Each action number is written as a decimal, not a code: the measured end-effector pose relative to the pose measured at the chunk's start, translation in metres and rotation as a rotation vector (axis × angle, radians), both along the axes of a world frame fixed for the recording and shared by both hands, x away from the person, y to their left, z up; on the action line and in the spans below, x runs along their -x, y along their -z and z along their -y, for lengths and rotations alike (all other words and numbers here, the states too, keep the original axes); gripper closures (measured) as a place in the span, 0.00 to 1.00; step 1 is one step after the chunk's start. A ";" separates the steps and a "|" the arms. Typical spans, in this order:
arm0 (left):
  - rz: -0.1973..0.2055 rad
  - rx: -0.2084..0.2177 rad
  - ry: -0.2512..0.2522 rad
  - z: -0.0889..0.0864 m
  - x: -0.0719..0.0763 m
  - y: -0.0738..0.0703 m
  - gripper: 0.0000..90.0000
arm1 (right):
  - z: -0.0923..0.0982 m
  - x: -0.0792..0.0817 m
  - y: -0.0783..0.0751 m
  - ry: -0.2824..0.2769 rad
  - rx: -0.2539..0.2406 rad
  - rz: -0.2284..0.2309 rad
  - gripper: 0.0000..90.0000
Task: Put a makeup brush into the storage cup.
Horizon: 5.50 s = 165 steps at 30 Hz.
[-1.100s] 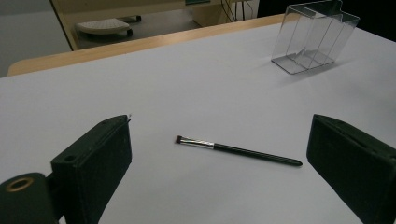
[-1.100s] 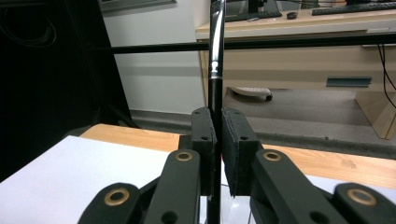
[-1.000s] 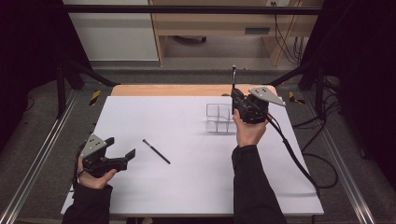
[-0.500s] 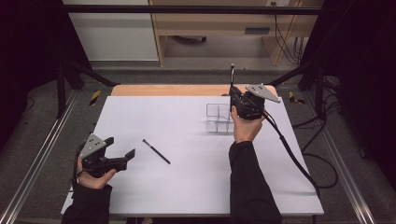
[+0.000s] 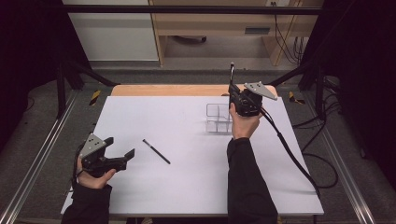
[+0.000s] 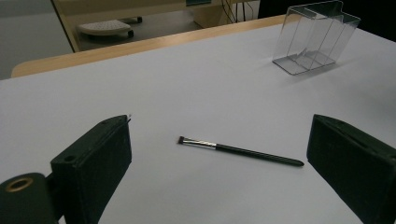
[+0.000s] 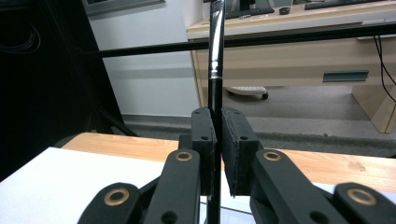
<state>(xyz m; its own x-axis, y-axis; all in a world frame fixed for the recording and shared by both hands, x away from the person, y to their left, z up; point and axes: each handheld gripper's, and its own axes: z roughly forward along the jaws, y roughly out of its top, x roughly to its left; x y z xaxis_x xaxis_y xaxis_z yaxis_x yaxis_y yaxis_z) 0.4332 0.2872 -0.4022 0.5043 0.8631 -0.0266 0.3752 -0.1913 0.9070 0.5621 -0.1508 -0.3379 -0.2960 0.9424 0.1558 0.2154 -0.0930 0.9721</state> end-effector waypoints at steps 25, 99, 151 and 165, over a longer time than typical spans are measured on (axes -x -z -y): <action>0.003 0.003 0.003 0.000 0.001 -0.001 0.06 | -0.009 -0.025 0.023 0.016 0.006 -0.030 0.94; 0.001 -0.010 0.013 0.008 0.002 0.000 0.06 | -0.001 0.013 0.063 -0.092 0.056 -0.128 0.73; -0.027 -0.044 0.003 0.020 -0.002 0.011 0.06 | 0.063 0.106 0.060 -0.269 0.105 -0.167 0.10; -0.040 -0.053 -0.014 0.027 -0.007 0.017 0.06 | 0.061 0.119 0.069 -0.293 0.140 -0.185 0.09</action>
